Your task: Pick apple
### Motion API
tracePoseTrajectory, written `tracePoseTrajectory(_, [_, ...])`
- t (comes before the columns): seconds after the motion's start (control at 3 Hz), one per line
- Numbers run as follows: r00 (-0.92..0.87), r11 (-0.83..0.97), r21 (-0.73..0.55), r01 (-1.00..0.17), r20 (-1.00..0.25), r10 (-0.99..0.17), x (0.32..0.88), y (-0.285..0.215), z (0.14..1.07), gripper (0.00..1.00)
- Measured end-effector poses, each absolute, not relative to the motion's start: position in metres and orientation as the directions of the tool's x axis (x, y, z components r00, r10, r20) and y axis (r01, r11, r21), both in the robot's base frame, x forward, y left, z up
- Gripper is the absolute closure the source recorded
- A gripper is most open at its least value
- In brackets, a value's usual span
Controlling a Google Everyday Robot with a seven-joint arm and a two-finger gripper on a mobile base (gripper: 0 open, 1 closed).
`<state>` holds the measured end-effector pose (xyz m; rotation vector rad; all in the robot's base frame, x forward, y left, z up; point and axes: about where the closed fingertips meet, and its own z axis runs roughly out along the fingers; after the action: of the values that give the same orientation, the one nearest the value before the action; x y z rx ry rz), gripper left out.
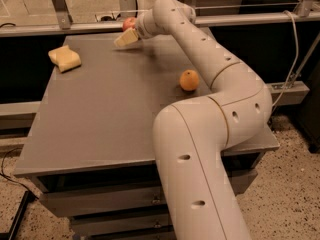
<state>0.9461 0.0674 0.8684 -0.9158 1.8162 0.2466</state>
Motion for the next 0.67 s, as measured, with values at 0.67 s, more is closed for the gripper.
tracePoseTrajectory(0.67, [-0.202,0.719,-0.189,-0.669,-0.885,-0.42,0.9638,0.0737,0.8571,0.18])
